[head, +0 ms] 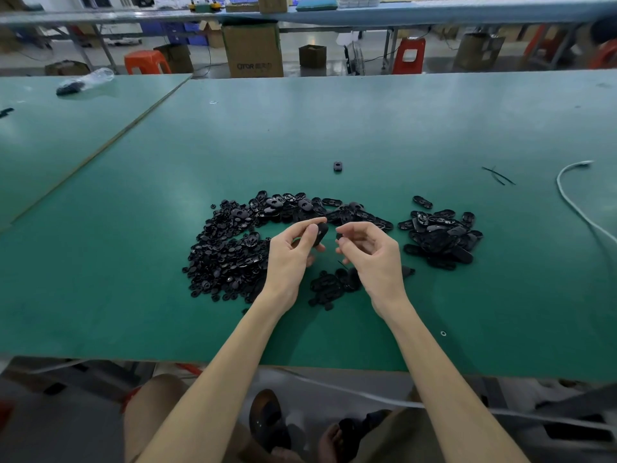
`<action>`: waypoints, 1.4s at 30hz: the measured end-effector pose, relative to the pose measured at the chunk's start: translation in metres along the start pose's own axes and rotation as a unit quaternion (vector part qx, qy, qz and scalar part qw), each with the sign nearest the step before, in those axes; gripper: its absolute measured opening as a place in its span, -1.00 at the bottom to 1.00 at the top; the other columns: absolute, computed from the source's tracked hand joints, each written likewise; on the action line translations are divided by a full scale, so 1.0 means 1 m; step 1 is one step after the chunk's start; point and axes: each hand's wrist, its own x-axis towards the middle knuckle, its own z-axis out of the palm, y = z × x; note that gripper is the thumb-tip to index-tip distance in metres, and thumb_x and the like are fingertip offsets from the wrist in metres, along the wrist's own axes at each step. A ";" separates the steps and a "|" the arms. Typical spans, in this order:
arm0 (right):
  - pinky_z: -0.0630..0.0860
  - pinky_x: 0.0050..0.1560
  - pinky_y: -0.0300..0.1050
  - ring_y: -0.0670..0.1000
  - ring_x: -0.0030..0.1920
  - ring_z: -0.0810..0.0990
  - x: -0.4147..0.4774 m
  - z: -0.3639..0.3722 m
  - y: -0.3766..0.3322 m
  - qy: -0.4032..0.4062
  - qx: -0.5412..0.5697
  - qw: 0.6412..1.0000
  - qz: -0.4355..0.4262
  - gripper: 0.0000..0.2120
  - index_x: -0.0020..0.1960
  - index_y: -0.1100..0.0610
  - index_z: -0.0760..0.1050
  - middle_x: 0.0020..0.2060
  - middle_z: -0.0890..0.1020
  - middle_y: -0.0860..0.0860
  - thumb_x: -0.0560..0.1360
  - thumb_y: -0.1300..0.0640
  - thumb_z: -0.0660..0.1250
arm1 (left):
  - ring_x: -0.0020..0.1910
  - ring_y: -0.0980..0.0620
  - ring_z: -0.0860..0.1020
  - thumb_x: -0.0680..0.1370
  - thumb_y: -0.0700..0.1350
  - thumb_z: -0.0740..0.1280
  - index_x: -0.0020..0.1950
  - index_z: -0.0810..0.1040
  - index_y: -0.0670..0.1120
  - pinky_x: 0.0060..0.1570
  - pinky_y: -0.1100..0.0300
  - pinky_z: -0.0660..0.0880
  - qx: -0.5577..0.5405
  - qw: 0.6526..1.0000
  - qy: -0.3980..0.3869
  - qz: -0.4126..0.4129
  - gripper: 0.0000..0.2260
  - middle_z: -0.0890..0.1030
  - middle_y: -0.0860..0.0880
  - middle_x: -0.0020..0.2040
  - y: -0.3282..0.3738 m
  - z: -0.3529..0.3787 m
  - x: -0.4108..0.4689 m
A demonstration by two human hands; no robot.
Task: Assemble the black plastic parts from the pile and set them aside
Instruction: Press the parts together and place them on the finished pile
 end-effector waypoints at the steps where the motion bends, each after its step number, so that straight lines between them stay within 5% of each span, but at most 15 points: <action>1: 0.61 -0.18 -0.19 0.00 -0.12 0.70 0.000 0.000 0.000 0.000 -0.007 1.000 -0.001 -0.79 -0.02 0.02 0.69 -0.13 0.73 -0.04 0.57 0.32 0.42 | -0.22 0.10 0.57 0.66 -0.09 0.37 0.15 0.72 -0.02 -0.37 0.30 0.39 0.005 1.000 -0.004 0.005 -0.85 0.70 -0.02 -0.13 0.000 0.000 0.000; 8: 0.60 -0.22 -0.19 -0.06 -0.20 0.66 0.001 -0.001 0.003 0.009 -0.016 1.000 -0.005 -0.82 0.00 0.03 0.71 -0.14 0.74 -0.03 0.57 0.29 0.44 | -0.24 0.06 0.62 0.61 -0.05 0.45 0.01 0.73 -0.02 -0.40 0.30 0.38 0.020 0.999 -0.020 0.024 -0.91 0.72 -0.08 -0.19 -0.001 0.001 -0.001; 16: 0.61 -0.20 -0.11 0.00 -0.12 0.73 0.002 -0.002 0.006 0.057 -0.022 0.998 0.009 -0.88 -0.05 0.02 0.66 -0.16 0.75 -0.04 0.54 0.24 0.49 | -0.03 0.02 0.74 0.55 -0.23 0.50 0.10 0.73 -0.07 -0.32 0.34 0.48 0.015 0.997 -0.078 0.025 -0.84 0.76 -0.04 -0.04 0.003 0.001 -0.003; 24: 0.66 -0.15 0.01 -0.03 -0.16 0.72 0.002 -0.003 0.005 0.056 -0.052 0.997 0.009 -0.89 -0.06 0.03 0.67 -0.19 0.74 -0.05 0.55 0.23 0.49 | -0.04 -0.02 0.73 0.57 -0.22 0.47 0.13 0.72 -0.11 -0.29 0.31 0.51 0.005 0.998 -0.054 0.027 -0.85 0.76 -0.05 -0.01 0.001 0.000 -0.001; 42: 0.60 -0.18 -0.08 -0.09 -0.24 0.67 0.002 -0.004 0.005 0.039 -0.058 0.998 0.001 -0.88 -0.07 -0.01 0.68 -0.22 0.74 -0.05 0.55 0.21 0.50 | -0.08 0.02 0.72 0.55 -0.17 0.51 0.09 0.74 -0.02 -0.25 0.29 0.54 -0.005 0.997 -0.075 0.027 -0.86 0.76 -0.06 -0.01 0.002 0.000 -0.002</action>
